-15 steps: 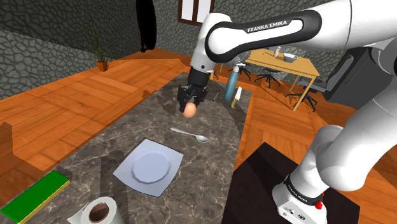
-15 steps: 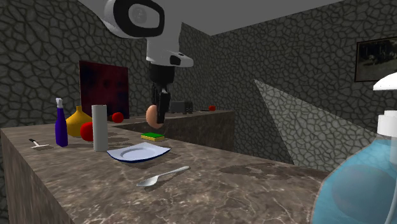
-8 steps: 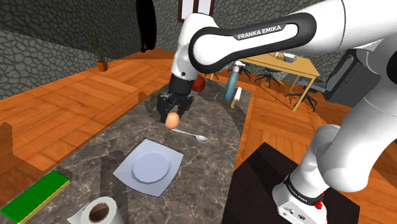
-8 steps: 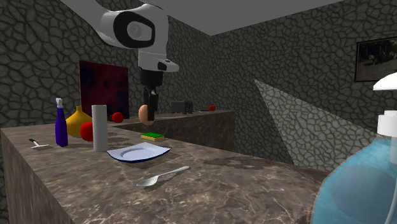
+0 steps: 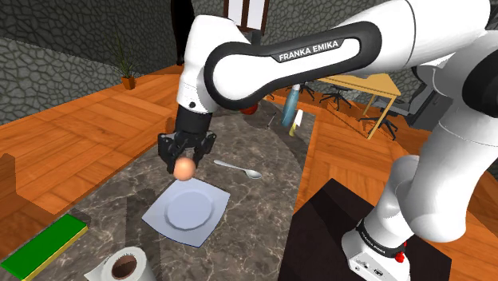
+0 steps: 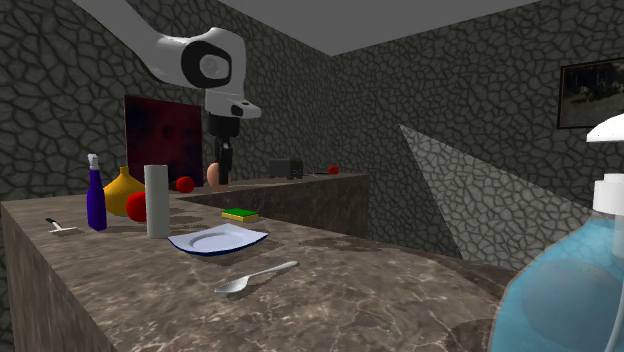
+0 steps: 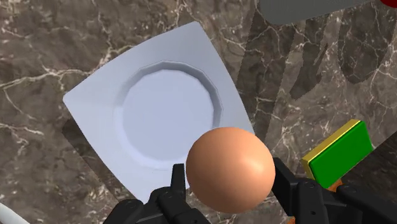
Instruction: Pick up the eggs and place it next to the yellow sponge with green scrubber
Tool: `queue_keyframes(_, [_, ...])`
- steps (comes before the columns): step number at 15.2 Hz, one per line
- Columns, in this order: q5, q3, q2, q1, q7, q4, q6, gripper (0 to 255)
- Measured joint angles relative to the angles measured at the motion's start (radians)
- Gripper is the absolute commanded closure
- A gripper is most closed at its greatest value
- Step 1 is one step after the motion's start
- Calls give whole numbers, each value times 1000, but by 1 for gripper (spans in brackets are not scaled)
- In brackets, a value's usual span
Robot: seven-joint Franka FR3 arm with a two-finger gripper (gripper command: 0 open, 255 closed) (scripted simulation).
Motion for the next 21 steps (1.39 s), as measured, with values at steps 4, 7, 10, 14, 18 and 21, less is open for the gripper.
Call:
queue_keyframes(4, [-53, 29, 102, 53, 103, 124, -4, 255])
queue_keyframes(7, [-94, 44, 176, 100, 179, 217, -13, 255])
queue_keyframes(10, [-140, 52, 264, 153, 252, 341, -40, 255])
queue_keyframes(14, [-155, 53, 301, 173, 272, 353, -12, 255])
queue_keyframes(18, [-155, 52, 315, 173, 266, 314, 40, 255])
queue_keyframes(21, [-156, 51, 326, 173, 261, 290, 74, 255])
